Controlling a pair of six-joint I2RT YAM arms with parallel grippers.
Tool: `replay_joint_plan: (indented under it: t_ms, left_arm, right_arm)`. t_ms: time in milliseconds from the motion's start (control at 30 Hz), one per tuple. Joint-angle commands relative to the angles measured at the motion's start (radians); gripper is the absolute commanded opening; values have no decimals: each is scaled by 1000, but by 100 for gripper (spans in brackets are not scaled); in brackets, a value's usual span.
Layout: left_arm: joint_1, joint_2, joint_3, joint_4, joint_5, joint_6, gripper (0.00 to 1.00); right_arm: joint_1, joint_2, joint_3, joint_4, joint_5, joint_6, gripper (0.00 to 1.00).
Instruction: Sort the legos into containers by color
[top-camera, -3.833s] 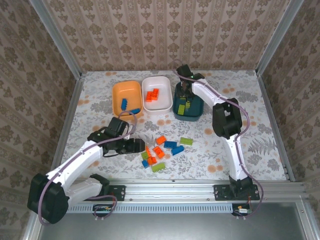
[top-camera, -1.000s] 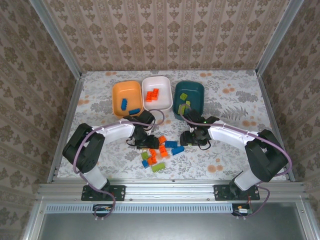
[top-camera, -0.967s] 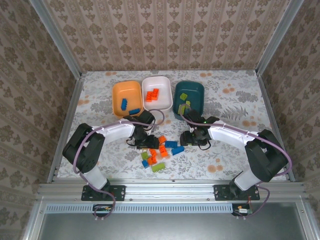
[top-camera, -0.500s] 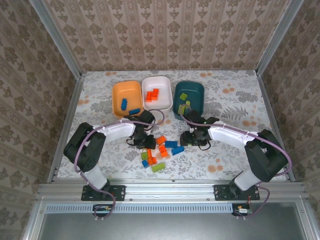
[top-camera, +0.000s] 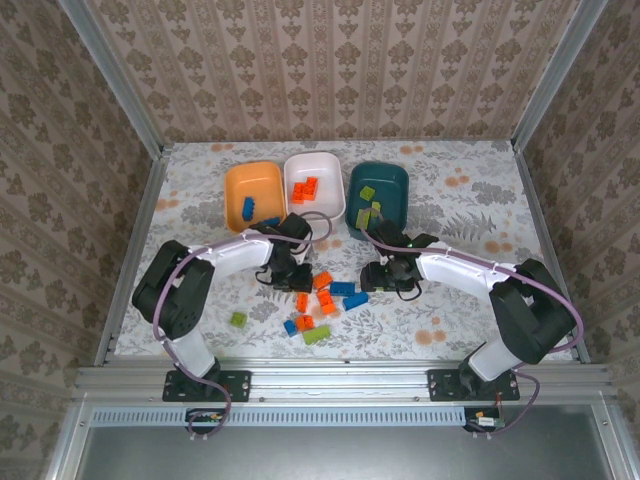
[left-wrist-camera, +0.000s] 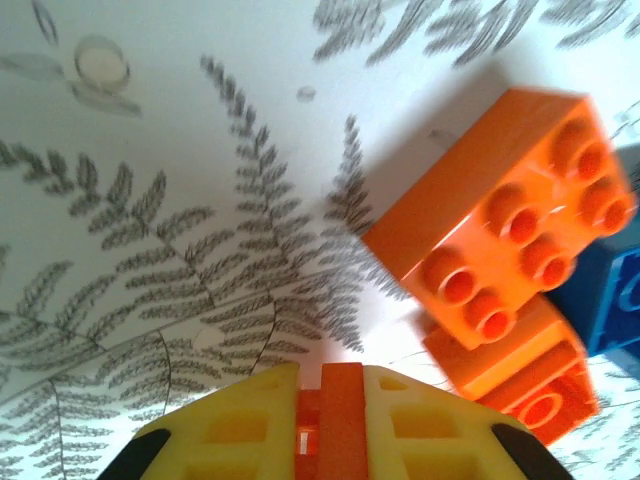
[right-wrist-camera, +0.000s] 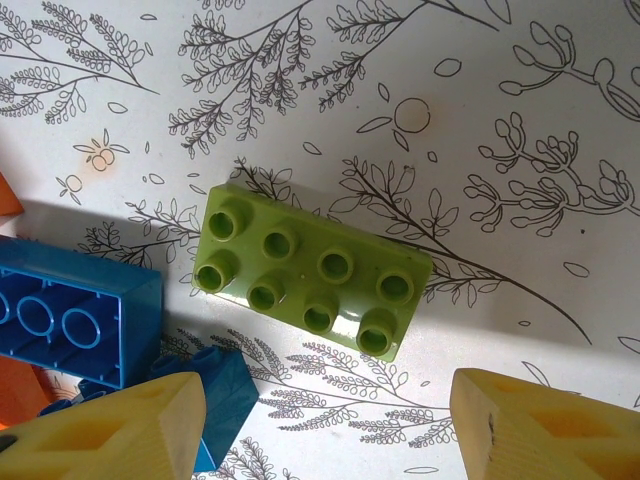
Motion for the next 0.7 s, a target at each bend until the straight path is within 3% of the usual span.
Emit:
replay_joint_plan:
  t_ms: [0, 367, 567, 667]
  left_arm:
    - [27, 7, 59, -18, 29, 40, 16]
    - [181, -60, 370, -25, -2, 122, 17]
    - [272, 136, 630, 36, -90, 161, 17]
    - [287, 290, 806, -12, -94, 183, 17]
  right_arm:
    - [6, -31, 1, -14, 30, 0, 67]
    - [6, -32, -22, 22, 32, 17, 67]
    - [6, -66, -58, 63, 21, 46, 67]
    - [6, -95, -79, 53, 25, 52, 68]
